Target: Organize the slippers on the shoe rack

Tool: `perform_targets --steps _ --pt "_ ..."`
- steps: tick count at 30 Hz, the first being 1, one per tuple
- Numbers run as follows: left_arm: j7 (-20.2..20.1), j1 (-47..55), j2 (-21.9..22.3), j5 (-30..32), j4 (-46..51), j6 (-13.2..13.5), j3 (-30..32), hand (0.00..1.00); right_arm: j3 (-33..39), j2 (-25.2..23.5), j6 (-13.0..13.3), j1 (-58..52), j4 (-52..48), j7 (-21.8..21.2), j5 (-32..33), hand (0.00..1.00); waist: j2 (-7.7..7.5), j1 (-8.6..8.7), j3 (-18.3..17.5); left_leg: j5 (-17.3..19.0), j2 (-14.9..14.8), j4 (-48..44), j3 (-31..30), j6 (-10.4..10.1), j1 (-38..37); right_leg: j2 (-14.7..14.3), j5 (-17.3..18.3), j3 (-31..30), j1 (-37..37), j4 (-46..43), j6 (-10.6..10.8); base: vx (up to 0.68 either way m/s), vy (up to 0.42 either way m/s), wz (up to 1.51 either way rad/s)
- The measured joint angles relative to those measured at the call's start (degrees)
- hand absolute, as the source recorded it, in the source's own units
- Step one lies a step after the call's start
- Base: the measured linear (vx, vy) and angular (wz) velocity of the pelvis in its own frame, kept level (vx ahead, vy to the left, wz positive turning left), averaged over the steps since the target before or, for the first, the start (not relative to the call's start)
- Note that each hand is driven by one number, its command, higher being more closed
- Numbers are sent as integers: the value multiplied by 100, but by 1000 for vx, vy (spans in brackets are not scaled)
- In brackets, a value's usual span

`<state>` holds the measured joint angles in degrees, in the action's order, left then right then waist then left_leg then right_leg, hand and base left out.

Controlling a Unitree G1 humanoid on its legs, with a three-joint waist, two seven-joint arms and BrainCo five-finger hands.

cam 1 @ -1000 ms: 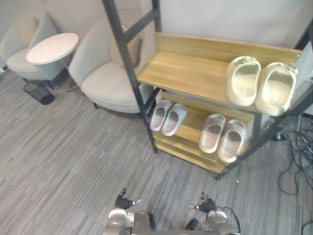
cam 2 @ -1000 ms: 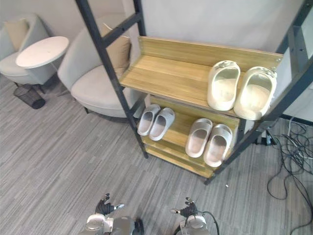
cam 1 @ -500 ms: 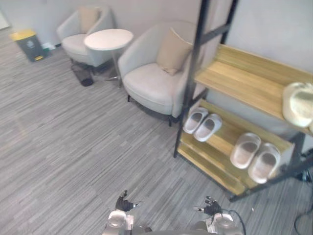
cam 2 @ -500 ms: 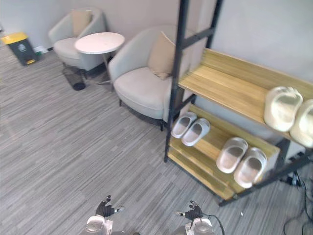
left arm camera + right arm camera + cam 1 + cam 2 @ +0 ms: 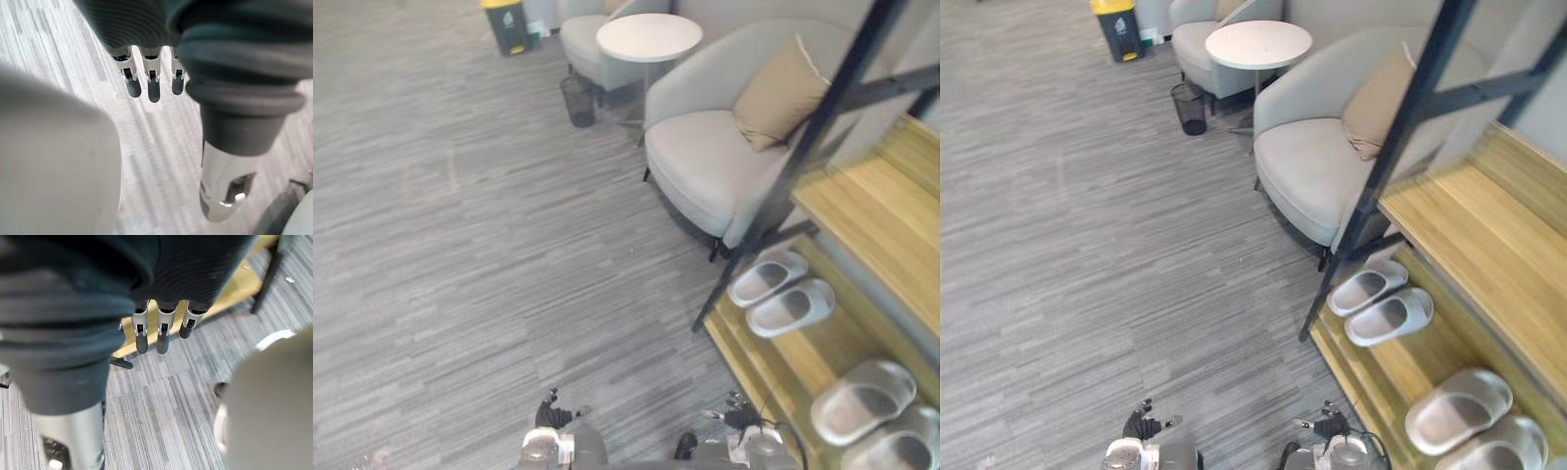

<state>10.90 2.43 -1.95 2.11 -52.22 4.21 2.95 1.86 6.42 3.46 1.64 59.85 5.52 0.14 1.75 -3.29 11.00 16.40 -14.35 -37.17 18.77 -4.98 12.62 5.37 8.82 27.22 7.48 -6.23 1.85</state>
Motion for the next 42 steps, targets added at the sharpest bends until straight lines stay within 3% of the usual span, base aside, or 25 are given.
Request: perform_targets --steps 1,2,4,5,8,10,11,12,13,14,15,17,20,23,24,27,29,30,33,36,37,38,39,41,42 --pt "0 -54 10 -3 -5 0 -1 0 21 7 2 118 -52 16 0 0 8 -5 1 -367 11 661 572 338 179 41 17 212 19 1 140 207 103 48" --pt "-1 -65 5 -2 -13 -1 2 0 26 6 2 155 -52 16 0 0 15 -6 2 -498 23 883 786 442 216 45 64 302 47 -5 220 268 141 77" --pt "2 -148 -172 0 0 5 48 0 35 -145 0 228 -42 21 -1 0 -317 -23 14 -586 312 1065 1224 651 224 270 132 655 77 35 379 329 115 94" --pt "2 -146 -237 -4 -3 -16 71 0 27 -257 3 323 -46 21 -1 0 -433 -117 39 -580 400 1127 1255 707 227 287 37 720 121 119 401 311 77 70" --pt "4 -126 -303 -41 -4 -23 242 0 20 -386 4 421 -36 19 -2 0 -479 -311 62 -529 562 1200 1173 773 -58 343 -200 732 472 71 440 309 106 51" --pt "10 -28 -289 -39 -27 -25 290 0 21 -400 6 383 -23 17 -5 0 -434 -300 38 -317 689 1257 1019 861 -303 541 -189 889 524 -732 573 274 165 73" --pt "1 50 -244 -57 -18 -16 286 0 20 -384 2 342 -23 17 -7 0 -342 -289 -31 -175 782 1447 804 809 -497 868 -168 950 285 -1858 622 278 188 107" --pt "9 62 -224 -71 -9 -10 301 0 17 -376 -1 251 -19 17 -10 0 -446 -258 -31 -113 979 1689 550 788 -690 1359 -442 771 -148 -3165 667 314 180 128" --pt "7 60 -217 -104 5 -12 337 0 16 -405 -6 212 -11 6 -10 0 -516 -224 14 -74 1084 1722 330 836 -774 1592 -682 487 -462 -3967 479 245 75 103" --pt "10 60 -227 -118 6 -12 361 0 17 -421 -8 206 3 6 -11 0 -539 -215 24 -47 1110 1713 229 835 -787 1615 -598 369 -577 -4236 430 241 7 108" --pt "19 67 -229 -168 10 -25 474 0 13 -438 -20 203 28 4 -10 0 -543 -207 67 59 1130 1752 -94 852 -924 1536 -81 44 -995 -4720 309 271 -34 108" --pt "33 152 -220 -238 54 -36 509 0 5 -428 -14 196 5 9 -8 0 -480 -171 104 66 1100 1974 -409 826 -1239 1312 351 5 -1343 -4572 206 297 -46 107" --pt "37 158 -138 -358 97 -32 501 0 -18 -413 3 121 -37 25 1 0 -440 -62 122 102 976 2326 -1223 642 -1594 714 464 -81 -2109 -2737 219 368 -150 130" --pt "35 163 -155 -398 91 -33 495 0 -18 -420 7 96 -55 96 11 0 -551 -10 148 334 1008 2403 -1775 328 -1824 445 -365 -266 -2277 -898 232 386 -226 120" --pt "36 158 -138 -394 60 -41 497 0 -9 -351 6 39 -67 126 10 0 -499 33 81 512 936 2401 -2113 224 -1990 363 -664 -488 -2226 -1207 -109 530 -276 91" --pt "29 192 29 -385 54 1 481 0 30 -222 8 106 -168 163 -2 0 -199 18 -10 486 691 1979 -2295 143 -1862 350 26 -181 -2269 -1810 -159 604 -269 62" --pt "25 167 60 -380 57 -8 549 0 -46 -287 -15 95 -183 145 0 0 -90 2 57 -22 482 -81 -2110 -469 -1107 206 334 -1 -1731 -1679 -224 640 -216 19" --pt "20 198 91 -410 84 -7 651 0 -114 -349 -18 99 -182 148 0 0 -90 -47 126 -332 269 -1034 -1924 -561 -742 106 357 17 -1385 -1402 -226 652 -181 -5" --pt "24 142 34 -396 266 16 779 0 -165 -473 -23 153 -177 177 14 0 -209 -131 220 53 -64 -2315 -994 8 125 9 350 -28 -456 -653 -210 486 -88 -8" --pt "16 7 -73 -453 610 64 793 0 -221 -516 -18 324 -178 236 110 0 -491 -330 341 218 232 -1276 -628 358 1242 294 358 -71 135 -152 146 463 121 -17" --pt "16 -35 -95 -454 641 69 803 0 -223 -517 -16 375 -176 237 110 0 -530 -346 371 161 315 -879 -632 356 1359 374 390 -62 198 -148 220 538 260 -12" --pt "18 -57 -142 -451 655 67 848 0 -222 -529 -12 460 -174 238 107 0 -506 -359 409 -479 483 587 -698 355 1460 465 489 -31 385 -148 424 703 312 9" --pt "21 -172 -330 -454 632 76 906 0 -265 -648 -15 485 -114 251 101 0 -890 -390 497 -880 799 691 -500 570 1297 737 560 -112 555 -66 575 597 260 17" --pt "24 -205 -418 -450 586 74 921 0 -349 -687 -5 621 -115 229 97 0 -908 -437 491 -803 796 611 -540 711 1324 574 417 -246 517 86 508 471 150 9" --pt "25 -184 -430 -449 424 7 963 0 -410 -691 13 696 -139 231 94 0 -904 -526 493 -721 784 496 -543 835 1201 347 66 -439 580 197 509 537 130 -14"
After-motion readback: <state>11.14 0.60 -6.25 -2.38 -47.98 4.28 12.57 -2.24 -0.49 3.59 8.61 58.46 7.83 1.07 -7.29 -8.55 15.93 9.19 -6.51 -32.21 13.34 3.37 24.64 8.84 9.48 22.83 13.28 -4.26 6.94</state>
